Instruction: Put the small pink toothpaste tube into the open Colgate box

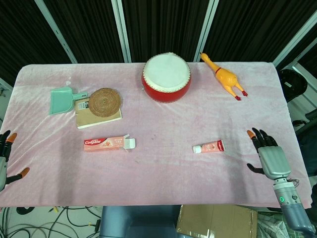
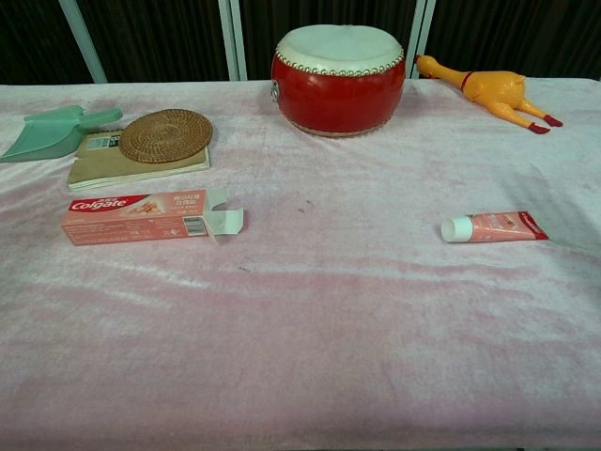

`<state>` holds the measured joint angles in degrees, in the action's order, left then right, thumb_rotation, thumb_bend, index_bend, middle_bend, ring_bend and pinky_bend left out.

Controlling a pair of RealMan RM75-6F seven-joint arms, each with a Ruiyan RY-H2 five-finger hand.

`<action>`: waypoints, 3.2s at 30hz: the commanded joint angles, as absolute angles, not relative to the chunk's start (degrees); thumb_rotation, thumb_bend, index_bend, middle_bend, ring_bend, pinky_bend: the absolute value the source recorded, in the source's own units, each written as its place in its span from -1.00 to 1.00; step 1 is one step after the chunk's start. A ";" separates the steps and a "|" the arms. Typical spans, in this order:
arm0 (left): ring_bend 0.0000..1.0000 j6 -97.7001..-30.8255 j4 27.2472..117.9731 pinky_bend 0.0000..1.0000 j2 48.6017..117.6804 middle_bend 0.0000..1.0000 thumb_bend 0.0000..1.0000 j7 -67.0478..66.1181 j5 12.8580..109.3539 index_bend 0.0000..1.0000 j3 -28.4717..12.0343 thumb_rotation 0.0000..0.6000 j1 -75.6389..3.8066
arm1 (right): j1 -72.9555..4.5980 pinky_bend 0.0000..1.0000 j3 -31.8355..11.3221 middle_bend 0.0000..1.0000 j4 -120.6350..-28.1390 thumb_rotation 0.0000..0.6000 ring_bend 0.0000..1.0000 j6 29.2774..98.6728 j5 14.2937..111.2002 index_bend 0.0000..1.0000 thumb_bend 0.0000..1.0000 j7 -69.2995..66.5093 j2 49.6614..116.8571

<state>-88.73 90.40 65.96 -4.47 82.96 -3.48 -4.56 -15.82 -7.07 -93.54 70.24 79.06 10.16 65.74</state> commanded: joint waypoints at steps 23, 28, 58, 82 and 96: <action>-1.00 -89.99 92.26 -1.00 65.57 -1.00 -1.00 -5.85 85.36 -1.00 -2.57 1.00 -3.29 | -21.15 -0.73 -9.54 -1.00 -95.54 1.00 -1.00 65.67 72.90 -1.00 -0.76 15.48 68.31; -1.00 -89.80 92.23 -1.00 65.89 -1.00 -1.00 -6.36 84.89 -1.00 -3.04 1.00 -3.40 | -21.77 -0.73 -10.02 -0.96 -93.66 1.00 -0.99 65.66 73.17 -1.00 -0.66 13.05 68.85; -1.00 -88.47 91.72 -1.00 66.88 -1.00 -1.00 -7.34 83.19 -1.00 -4.46 1.00 -4.03 | -30.04 -0.49 -8.84 -0.51 -77.89 1.00 -0.57 55.29 69.85 -0.43 -0.55 13.23 81.71; -1.00 -86.58 91.23 -1.00 67.22 -1.00 -1.00 -7.49 80.88 -1.00 -5.44 1.00 -4.77 | -32.05 -0.49 -6.67 -0.46 -70.53 1.00 -0.55 52.34 72.55 -0.31 -0.39 8.01 86.90; -1.00 -86.53 91.35 -1.00 67.16 -1.00 -1.00 -7.17 81.05 -0.99 -5.36 1.00 -4.81 | -31.58 0.03 -6.77 0.12 -68.87 1.00 -0.01 54.22 72.59 0.27 -0.20 7.22 89.55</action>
